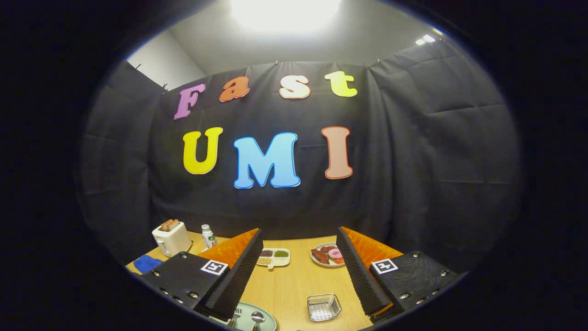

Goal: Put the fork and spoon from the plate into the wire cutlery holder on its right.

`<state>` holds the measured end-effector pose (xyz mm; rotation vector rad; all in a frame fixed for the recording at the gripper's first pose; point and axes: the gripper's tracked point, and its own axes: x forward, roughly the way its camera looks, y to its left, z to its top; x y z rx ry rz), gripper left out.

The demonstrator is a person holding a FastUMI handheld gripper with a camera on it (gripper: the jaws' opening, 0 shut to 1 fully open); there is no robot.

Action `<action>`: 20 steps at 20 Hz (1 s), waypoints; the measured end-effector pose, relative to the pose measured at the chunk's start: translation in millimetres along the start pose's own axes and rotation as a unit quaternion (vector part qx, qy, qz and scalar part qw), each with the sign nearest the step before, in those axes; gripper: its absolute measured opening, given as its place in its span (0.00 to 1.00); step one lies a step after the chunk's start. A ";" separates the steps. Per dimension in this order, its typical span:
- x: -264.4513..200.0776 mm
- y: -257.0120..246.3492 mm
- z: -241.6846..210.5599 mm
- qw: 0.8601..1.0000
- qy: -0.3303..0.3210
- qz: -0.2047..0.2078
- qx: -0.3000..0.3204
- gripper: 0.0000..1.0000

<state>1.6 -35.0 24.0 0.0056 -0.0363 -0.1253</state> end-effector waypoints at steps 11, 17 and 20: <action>-26.2 69.0 -47.0 0.998 0.043 0.050 -0.025 0.98; -44.9 79.6 -124.3 0.985 0.135 0.095 -0.045 0.98; -58.2 82.9 -170.2 0.971 0.201 0.115 -0.063 0.98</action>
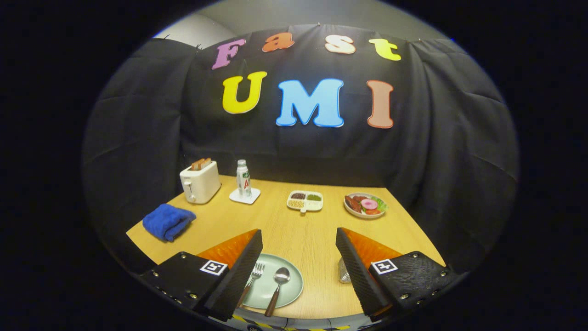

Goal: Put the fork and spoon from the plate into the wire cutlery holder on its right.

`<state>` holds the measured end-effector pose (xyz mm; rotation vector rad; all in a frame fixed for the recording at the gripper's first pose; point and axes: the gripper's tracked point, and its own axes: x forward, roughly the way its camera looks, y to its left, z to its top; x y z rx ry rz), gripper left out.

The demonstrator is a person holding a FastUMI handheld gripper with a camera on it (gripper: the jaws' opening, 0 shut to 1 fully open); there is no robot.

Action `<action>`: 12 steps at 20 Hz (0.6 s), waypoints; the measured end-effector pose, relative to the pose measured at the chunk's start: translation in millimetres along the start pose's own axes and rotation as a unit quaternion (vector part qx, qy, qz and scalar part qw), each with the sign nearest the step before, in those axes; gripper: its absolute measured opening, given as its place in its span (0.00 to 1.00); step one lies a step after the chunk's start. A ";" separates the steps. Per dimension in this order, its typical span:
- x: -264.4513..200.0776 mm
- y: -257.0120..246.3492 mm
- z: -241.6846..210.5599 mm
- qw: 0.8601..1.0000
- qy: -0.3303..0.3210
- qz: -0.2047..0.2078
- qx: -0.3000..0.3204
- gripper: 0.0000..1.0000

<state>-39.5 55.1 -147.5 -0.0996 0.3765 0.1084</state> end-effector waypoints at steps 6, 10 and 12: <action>13.5 17.1 -95.6 0.983 0.181 0.041 -0.009 0.98; 12.1 27.1 -153.0 0.954 0.296 0.053 0.003 0.90; 6.4 30.1 -168.9 0.940 0.336 0.059 0.002 0.88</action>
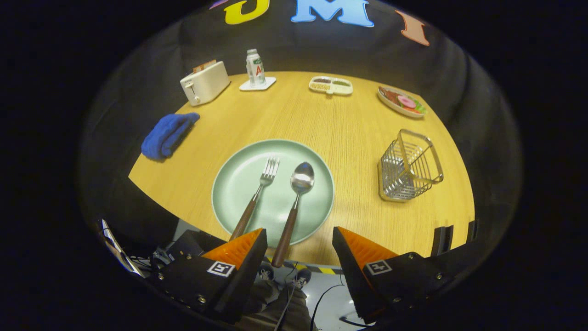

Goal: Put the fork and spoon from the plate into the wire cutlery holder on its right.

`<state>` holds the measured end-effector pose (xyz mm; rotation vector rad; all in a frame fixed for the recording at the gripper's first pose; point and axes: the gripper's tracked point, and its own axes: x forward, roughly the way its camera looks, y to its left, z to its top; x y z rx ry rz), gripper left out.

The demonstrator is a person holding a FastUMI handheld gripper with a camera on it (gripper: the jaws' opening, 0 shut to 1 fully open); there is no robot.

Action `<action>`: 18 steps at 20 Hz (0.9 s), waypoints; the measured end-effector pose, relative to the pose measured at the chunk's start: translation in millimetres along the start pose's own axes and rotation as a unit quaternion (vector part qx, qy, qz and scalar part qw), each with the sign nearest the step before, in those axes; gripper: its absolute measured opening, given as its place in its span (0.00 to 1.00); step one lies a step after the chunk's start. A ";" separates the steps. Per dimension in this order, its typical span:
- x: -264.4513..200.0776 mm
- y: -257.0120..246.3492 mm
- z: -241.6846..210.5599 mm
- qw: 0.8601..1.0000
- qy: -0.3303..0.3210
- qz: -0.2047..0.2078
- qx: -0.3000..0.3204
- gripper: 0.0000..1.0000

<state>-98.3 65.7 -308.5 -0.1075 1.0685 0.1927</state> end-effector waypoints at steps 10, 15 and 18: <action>26.2 -5.8 -24.5 0.993 0.097 0.010 -0.060 0.68; 25.5 -12.0 -20.7 0.992 0.093 0.008 -0.089 0.41; 28.3 -21.1 -10.3 0.992 0.097 0.006 -0.081 0.10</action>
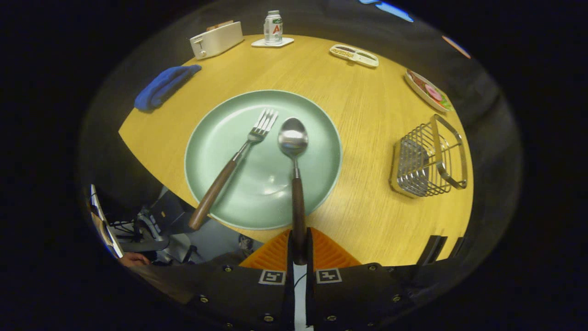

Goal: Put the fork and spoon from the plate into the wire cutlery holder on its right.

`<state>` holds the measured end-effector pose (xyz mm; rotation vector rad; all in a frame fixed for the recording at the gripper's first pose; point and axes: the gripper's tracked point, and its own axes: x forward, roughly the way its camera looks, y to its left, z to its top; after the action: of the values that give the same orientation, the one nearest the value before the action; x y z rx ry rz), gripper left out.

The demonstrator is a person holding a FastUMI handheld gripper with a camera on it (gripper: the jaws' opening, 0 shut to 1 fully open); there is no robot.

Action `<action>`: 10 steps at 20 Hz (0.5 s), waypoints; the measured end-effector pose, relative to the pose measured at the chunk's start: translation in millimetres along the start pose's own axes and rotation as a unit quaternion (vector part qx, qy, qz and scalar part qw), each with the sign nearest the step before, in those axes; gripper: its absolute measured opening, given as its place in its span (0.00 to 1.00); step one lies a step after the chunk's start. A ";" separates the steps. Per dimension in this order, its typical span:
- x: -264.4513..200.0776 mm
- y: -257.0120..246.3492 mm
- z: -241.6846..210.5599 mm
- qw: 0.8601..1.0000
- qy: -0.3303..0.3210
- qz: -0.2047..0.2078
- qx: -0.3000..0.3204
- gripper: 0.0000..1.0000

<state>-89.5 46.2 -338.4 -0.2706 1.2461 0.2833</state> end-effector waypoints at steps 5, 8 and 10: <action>5.6 -9.9 0.5 1.000 0.007 0.018 -0.017 0.10; -3.4 -22.3 2.6 0.999 0.020 0.022 -0.037 0.01; -13.0 -24.7 4.7 0.998 0.033 0.032 -0.049 0.01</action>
<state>-80.4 23.9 -323.5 -0.3270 1.3087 0.3954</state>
